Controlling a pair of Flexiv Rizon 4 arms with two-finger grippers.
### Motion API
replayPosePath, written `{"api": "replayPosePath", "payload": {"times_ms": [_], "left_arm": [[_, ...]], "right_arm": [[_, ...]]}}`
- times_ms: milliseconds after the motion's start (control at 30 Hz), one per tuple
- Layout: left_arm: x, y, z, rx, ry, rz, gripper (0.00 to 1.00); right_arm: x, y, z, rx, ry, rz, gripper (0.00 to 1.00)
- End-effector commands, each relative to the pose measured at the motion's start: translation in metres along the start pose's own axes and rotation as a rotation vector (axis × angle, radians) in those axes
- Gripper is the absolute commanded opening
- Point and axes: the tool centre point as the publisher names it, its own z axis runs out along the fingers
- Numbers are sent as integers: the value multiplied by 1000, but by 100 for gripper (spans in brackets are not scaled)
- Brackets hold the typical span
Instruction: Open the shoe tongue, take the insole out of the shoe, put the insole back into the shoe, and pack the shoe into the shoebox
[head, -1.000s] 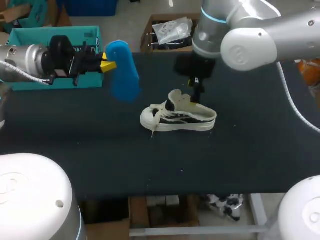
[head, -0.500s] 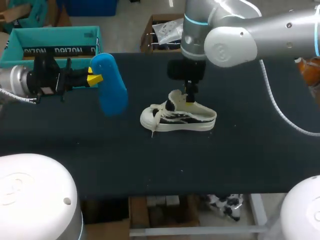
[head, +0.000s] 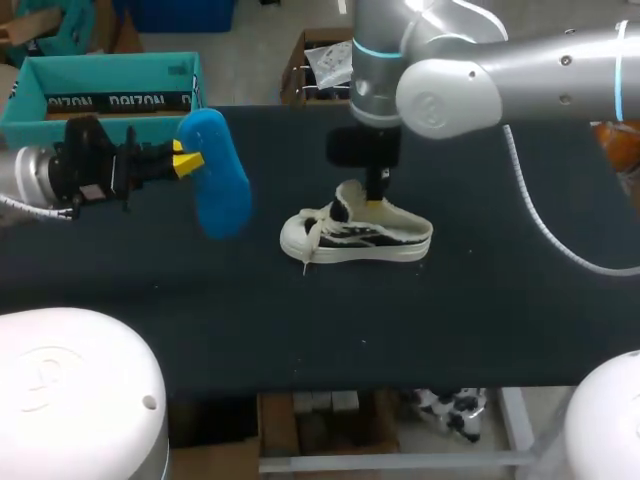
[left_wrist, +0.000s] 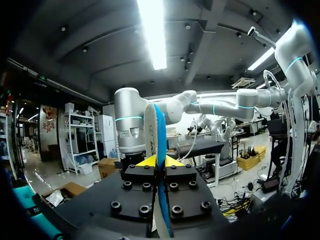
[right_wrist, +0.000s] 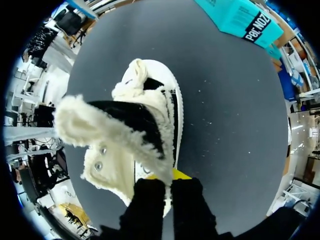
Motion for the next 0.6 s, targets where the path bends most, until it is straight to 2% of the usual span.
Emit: {"api": "replayPosePath", "payload": {"times_ms": [33, 267, 600], "left_arm": [[-3, 2, 0, 4, -23, -4, 0], [-24, 4, 13, 13, 55, -6, 0], [-72, 0, 50, 39, 231, 8, 0]], "right_arm": [[6, 5, -3, 10, -6, 24, 0], [17, 5, -15, -9, -7, 145, 0], [37, 11, -30, -70, 32, 441, 0]]}}
